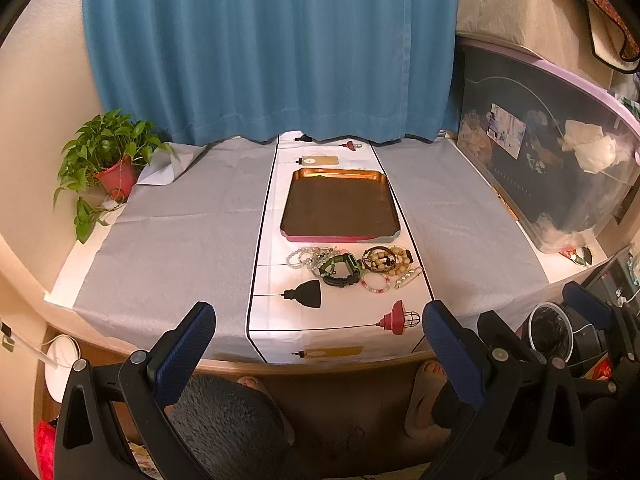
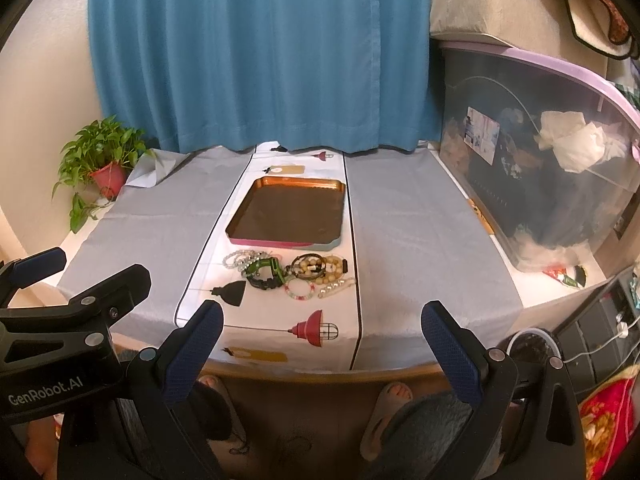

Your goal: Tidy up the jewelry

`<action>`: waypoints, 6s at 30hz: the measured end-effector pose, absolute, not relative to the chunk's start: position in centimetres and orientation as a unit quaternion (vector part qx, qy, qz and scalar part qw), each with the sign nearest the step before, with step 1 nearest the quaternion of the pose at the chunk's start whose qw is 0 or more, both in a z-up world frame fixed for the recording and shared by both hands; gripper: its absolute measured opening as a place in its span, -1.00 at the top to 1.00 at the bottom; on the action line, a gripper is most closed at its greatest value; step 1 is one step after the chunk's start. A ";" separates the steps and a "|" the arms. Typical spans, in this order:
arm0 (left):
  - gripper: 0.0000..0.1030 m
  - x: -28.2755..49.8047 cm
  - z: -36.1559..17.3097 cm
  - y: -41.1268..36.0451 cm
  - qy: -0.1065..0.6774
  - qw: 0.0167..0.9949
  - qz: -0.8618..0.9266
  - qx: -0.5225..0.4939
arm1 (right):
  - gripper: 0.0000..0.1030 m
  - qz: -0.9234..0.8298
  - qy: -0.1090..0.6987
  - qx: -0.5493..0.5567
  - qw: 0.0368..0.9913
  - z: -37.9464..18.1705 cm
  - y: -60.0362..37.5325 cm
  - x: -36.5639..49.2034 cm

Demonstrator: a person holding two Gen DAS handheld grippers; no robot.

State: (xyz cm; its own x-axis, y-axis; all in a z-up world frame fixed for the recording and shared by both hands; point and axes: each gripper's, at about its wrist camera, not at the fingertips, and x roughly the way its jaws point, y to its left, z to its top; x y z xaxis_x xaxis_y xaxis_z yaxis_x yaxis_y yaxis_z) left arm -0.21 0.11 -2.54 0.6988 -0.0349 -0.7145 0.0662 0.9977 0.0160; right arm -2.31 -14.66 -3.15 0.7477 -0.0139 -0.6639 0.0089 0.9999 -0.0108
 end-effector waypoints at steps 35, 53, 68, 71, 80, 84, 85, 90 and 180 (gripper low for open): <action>-1.00 0.4 -2.5 0.7 0.399 0.917 -0.022 0.020 | -0.92 0.001 0.361 -0.002 0.933 -3.9 -14.4 -2.2; -1.00 4.0 -6.1 0.2 0.404 0.913 -0.037 0.030 | -0.92 0.025 0.369 0.014 0.929 -7.7 -15.2 1.6; -0.99 16.1 -22.6 4.2 0.413 0.905 -0.088 -0.051 | -0.93 0.083 0.295 0.008 0.952 -21.6 -19.1 10.5; -0.92 17.2 -24.1 4.7 0.408 0.902 -0.116 -0.076 | -0.93 0.095 0.320 0.030 0.942 -22.9 -20.0 12.6; 0.01 20.3 -24.6 5.5 0.400 0.893 -0.175 -0.108 | -0.90 0.138 0.310 0.070 0.938 -23.7 -19.8 16.1; 0.38 21.3 -24.2 4.5 0.390 0.895 -0.209 -0.063 | -0.38 0.161 0.303 0.046 0.938 -23.8 -18.5 17.7; 0.42 21.3 -24.4 4.1 0.387 0.893 -0.224 -0.049 | -0.26 0.168 0.310 0.043 0.935 -24.1 -18.2 18.4; 0.68 21.3 -25.0 3.6 0.386 0.894 -0.227 -0.015 | 0.44 0.177 0.336 0.041 0.924 -25.5 -17.4 20.2; 0.93 17.7 -15.4 6.0 0.337 0.931 -0.125 -0.067 | -0.20 0.137 0.282 -0.039 0.949 -18.0 -15.5 13.6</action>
State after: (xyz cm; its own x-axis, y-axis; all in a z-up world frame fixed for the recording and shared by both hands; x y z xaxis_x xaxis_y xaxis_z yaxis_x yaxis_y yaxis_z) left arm 17.75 6.01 -15.40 0.7418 -0.2770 -0.6108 0.1873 0.9600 -0.2080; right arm 13.60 -15.50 -18.02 0.8037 0.2375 -0.5456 -0.2817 0.9595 0.0027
